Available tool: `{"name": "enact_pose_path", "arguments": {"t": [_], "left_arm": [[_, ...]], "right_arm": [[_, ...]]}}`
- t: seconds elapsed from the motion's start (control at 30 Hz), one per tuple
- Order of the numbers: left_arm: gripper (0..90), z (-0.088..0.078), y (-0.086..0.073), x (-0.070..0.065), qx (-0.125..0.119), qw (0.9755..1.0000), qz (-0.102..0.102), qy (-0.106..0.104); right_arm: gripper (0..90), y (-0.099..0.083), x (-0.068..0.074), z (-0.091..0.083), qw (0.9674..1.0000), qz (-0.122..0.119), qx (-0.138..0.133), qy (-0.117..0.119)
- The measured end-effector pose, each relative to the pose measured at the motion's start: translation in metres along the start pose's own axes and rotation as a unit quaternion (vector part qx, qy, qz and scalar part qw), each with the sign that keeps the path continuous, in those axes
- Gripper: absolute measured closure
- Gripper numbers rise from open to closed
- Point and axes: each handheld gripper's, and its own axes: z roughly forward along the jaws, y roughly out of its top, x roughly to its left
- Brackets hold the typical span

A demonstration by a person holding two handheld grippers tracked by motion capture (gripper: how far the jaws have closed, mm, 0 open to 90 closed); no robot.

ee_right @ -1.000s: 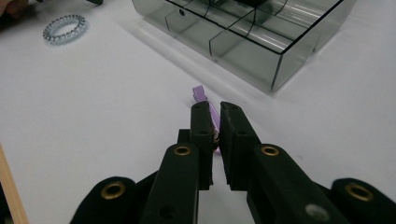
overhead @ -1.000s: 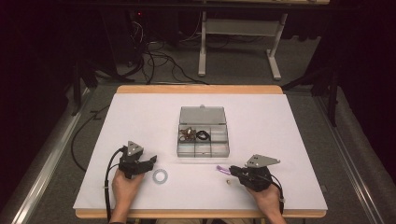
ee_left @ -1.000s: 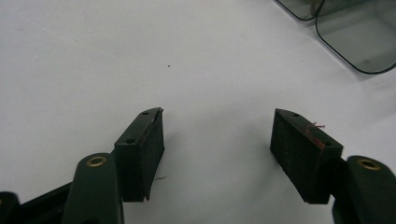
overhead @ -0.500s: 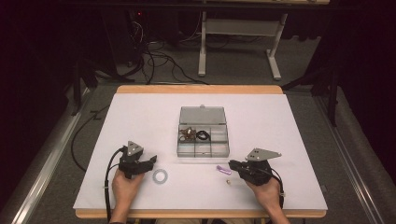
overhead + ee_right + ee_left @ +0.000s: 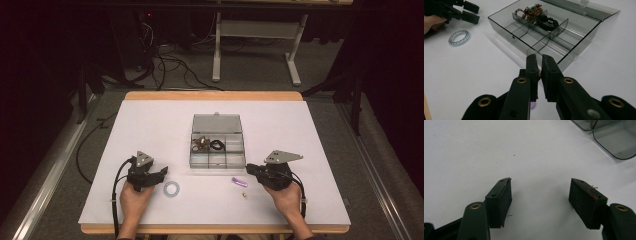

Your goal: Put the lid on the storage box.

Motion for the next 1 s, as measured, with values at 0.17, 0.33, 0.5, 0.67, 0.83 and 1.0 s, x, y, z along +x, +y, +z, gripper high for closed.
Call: {"name": "enact_pose_path", "arguments": {"t": [0.17,0.33,0.5,0.67,0.83,1.0], "left_arm": [[35.2,0.0,0.0,0.0,0.0,1.0,0.0,0.0],[35.2,0.0,0.0,0.0,0.0,1.0,0.0,0.0],[35.2,0.0,0.0,0.0,0.0,1.0,0.0,0.0],[35.2,0.0,0.0,0.0,0.0,1.0,0.0,0.0],[35.2,0.0,0.0,0.0,0.0,1.0,0.0,0.0],[35.2,0.0,0.0,0.0,0.0,1.0,0.0,0.0]], "right_arm": [[85.1,0.007,-0.003,0.001,1.0,0.001,0.001,0.0],[85.1,0.014,-0.006,0.002,1.0,0.003,0.003,0.0],[85.1,0.023,-0.01,0.003,1.0,0.003,0.0,-0.002],[85.1,0.03,-0.013,0.007,1.0,0.006,0.001,-0.002],[85.1,0.036,-0.016,0.013,0.9999,0.008,0.004,-0.007],[85.1,0.042,-0.02,0.024,0.9997,0.014,0.014,-0.01]]}}
